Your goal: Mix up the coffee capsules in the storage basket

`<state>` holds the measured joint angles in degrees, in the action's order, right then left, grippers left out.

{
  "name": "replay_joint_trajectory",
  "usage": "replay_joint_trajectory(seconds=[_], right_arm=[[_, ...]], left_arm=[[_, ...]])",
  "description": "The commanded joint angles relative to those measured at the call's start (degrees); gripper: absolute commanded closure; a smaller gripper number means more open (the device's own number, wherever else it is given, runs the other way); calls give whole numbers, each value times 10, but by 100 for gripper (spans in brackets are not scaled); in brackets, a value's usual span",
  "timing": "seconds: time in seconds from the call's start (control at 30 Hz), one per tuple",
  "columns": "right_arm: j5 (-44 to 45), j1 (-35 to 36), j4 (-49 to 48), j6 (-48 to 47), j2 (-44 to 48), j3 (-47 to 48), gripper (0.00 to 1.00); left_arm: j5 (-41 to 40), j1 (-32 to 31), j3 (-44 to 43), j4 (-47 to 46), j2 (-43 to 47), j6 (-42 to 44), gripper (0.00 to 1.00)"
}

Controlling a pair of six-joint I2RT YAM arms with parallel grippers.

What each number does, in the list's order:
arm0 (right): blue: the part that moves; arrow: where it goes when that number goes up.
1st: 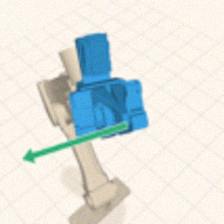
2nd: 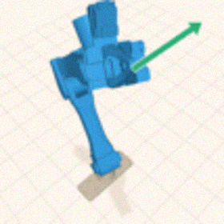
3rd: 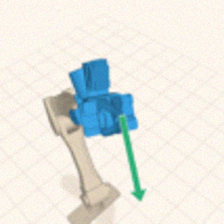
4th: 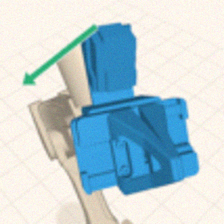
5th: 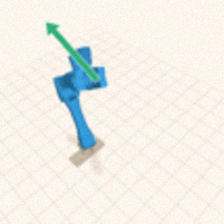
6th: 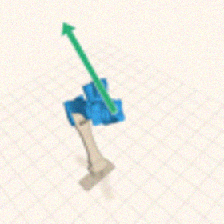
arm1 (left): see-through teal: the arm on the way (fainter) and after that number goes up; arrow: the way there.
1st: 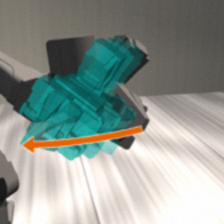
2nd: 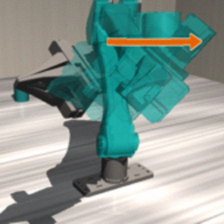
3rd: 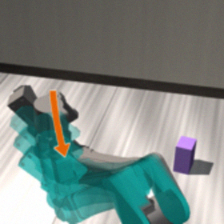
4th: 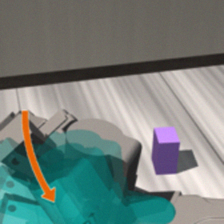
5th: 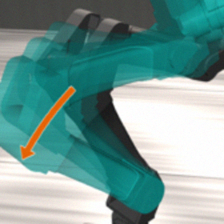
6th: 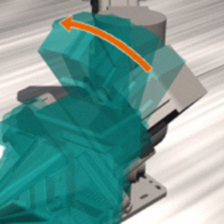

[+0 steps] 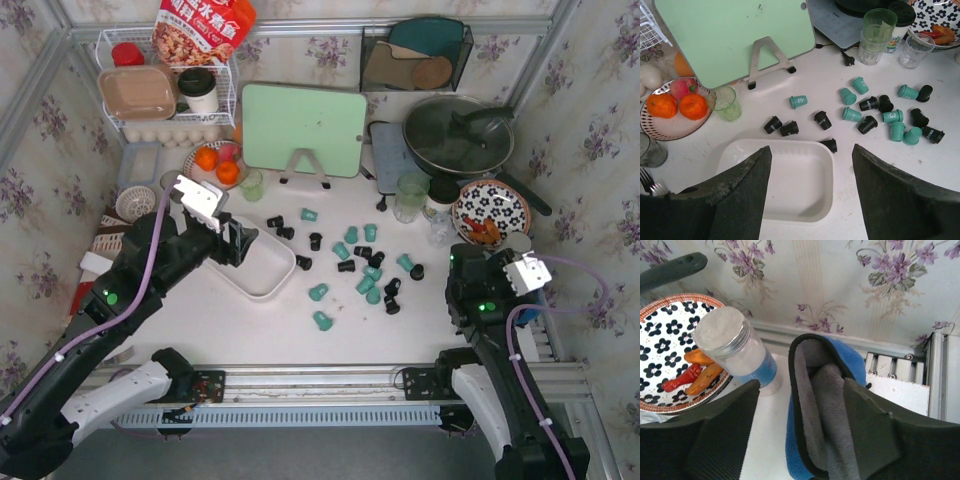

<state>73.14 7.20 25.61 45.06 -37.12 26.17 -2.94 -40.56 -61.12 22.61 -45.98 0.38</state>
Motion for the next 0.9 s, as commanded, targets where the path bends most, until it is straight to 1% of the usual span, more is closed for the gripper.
replay_joint_trajectory(seconds=[0.0,0.1,0.17,0.3,0.43,0.5,0.6,0.7,0.77,0.8,0.87], right_arm=[[-36,-10,65,86,-22,21,23],[-54,-10,56,48,-18,39,12],[-78,-10,61,21,-17,60,1],[-123,-10,128,31,-26,121,0],[-153,-10,151,-10,-27,176,0],[-165,-10,135,-60,-26,196,0],[-212,-10,79,-164,-25,213,0],[-311,-10,13,-265,-14,209,0],[-421,-10,-36,-323,2,196,0],[-466,-10,-53,-333,10,191,0],[-523,-10,-83,-331,11,187,0]], left_arm=[[1,0,-5,-4,2,-3,31],[-3,0,-5,-5,3,-2,31],[-4,0,-5,-5,1,-1,31],[-8,0,-5,-5,-3,0,31],[-13,1,-5,-5,-6,4,31],[-13,3,-5,-5,-10,3,31],[-12,6,-7,-2,-18,-2,30],[-12,9,-10,3,-26,-5,30],[-13,11,-11,4,-29,-6,30],[-13,12,-10,3,-30,-6,30],[-12,15,-8,0,-33,-8,29]])
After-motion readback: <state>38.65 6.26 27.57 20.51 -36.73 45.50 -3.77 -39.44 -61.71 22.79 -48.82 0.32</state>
